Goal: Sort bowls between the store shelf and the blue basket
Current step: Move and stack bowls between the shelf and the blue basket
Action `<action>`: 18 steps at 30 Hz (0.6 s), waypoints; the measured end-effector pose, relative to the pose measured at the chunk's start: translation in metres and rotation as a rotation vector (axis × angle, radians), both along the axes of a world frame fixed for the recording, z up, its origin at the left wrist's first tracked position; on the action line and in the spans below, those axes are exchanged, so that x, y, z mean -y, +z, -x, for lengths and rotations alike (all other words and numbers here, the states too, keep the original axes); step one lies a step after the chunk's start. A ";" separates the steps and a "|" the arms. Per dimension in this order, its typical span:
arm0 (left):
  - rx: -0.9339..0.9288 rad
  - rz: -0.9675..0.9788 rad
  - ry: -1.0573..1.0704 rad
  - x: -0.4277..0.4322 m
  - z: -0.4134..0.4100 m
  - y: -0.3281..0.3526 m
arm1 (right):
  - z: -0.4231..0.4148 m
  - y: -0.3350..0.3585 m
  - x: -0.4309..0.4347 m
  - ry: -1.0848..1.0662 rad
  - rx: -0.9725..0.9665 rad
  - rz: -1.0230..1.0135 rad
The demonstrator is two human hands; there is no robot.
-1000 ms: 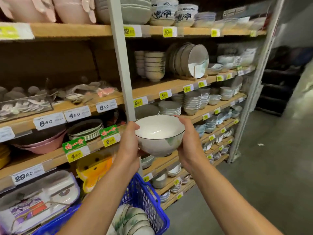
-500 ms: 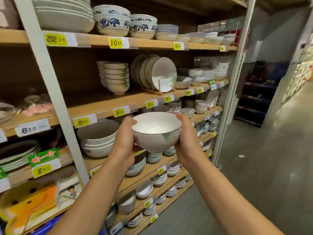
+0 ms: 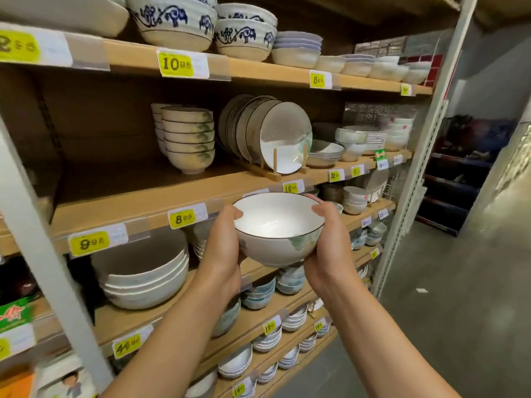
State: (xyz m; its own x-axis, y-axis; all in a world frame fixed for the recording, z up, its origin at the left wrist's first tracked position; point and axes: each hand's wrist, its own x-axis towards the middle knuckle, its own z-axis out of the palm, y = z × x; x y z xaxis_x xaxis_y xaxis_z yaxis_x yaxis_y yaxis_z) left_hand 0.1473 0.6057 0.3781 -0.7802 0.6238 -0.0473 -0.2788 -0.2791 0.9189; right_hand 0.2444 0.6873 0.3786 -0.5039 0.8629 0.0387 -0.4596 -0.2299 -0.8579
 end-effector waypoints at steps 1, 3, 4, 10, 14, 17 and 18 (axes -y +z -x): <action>-0.002 -0.009 0.003 -0.008 0.009 0.002 | 0.009 0.002 -0.008 0.006 0.000 -0.007; -0.004 -0.026 0.019 -0.022 0.027 0.007 | 0.029 0.006 -0.025 0.021 0.013 -0.015; -0.004 -0.028 0.026 -0.029 0.036 0.009 | 0.039 0.009 -0.033 0.029 0.026 -0.011; -0.095 0.000 0.064 -0.055 0.091 0.021 | 0.099 0.022 -0.069 0.067 -0.019 0.011; -0.145 0.062 0.054 -0.062 0.120 0.023 | 0.131 0.021 -0.088 0.137 -0.030 0.063; -0.128 0.091 0.053 -0.065 0.138 0.022 | 0.152 0.019 -0.099 0.197 -0.023 0.074; -0.108 0.086 0.052 -0.066 0.144 0.023 | 0.158 0.019 -0.102 0.210 -0.025 0.072</action>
